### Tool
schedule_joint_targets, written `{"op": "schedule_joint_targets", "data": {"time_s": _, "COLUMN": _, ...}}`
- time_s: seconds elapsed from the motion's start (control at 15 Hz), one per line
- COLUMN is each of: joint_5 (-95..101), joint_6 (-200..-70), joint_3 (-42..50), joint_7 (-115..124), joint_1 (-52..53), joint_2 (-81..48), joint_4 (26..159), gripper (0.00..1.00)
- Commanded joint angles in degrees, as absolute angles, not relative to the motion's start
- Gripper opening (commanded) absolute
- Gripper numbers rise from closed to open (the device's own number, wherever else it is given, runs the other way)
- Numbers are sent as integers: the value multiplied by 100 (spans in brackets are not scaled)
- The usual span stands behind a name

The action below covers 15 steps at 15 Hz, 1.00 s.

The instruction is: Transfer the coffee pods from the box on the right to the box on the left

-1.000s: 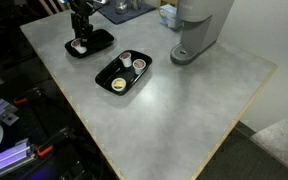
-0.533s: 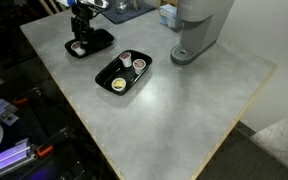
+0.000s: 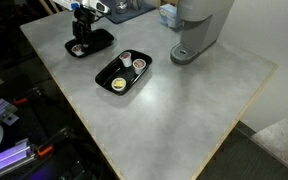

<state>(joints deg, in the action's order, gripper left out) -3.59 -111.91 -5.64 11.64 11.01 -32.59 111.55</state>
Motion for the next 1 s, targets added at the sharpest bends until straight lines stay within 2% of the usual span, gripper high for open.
{"op": "schedule_joint_targets", "data": {"time_s": 0.0, "joint_5": -258, "joint_6": -10979, "joint_3": -539, "joint_7": 1046, "joint_1": 1103, "joint_2": -3419, "joint_4": 10932, "gripper": 57}}
{"op": "schedule_joint_targets", "data": {"time_s": 0.2, "joint_5": -256, "joint_6": -10968, "joint_3": -538, "joint_7": 1045, "joint_1": 1104, "joint_2": -3430, "joint_4": 10895, "gripper": 67}}
{"op": "schedule_joint_targets", "data": {"time_s": 0.27, "joint_5": -253, "joint_6": -10968, "joint_3": -537, "joint_7": 1047, "joint_1": 1103, "joint_2": -3410, "joint_4": 10892, "gripper": 85}}
{"op": "schedule_joint_targets", "data": {"time_s": 0.4, "joint_5": -254, "joint_6": -10970, "joint_3": -535, "joint_7": 1047, "joint_1": 1100, "joint_2": -3392, "joint_4": 10875, "gripper": 88}}
{"op": "schedule_joint_targets", "data": {"time_s": 0.47, "joint_5": -253, "joint_6": -10973, "joint_3": -533, "joint_7": 1045, "joint_1": 1097, "joint_2": -3374, "joint_4": 10869, "gripper": 95}}
{"op": "schedule_joint_targets", "data": {"time_s": 0.6, "joint_5": -250, "joint_6": -10985, "joint_3": -526, "joint_7": 1046, "joint_1": 1092, "joint_2": -3339, "joint_4": 10859, "gripper": 100}}
{"op": "schedule_joint_targets", "data": {"time_s": 0.93, "joint_5": -198, "joint_6": -11037, "joint_3": -483, "joint_7": 1051, "joint_1": 1072, "joint_2": -3144, "joint_4": 10863, "gripper": 100}}
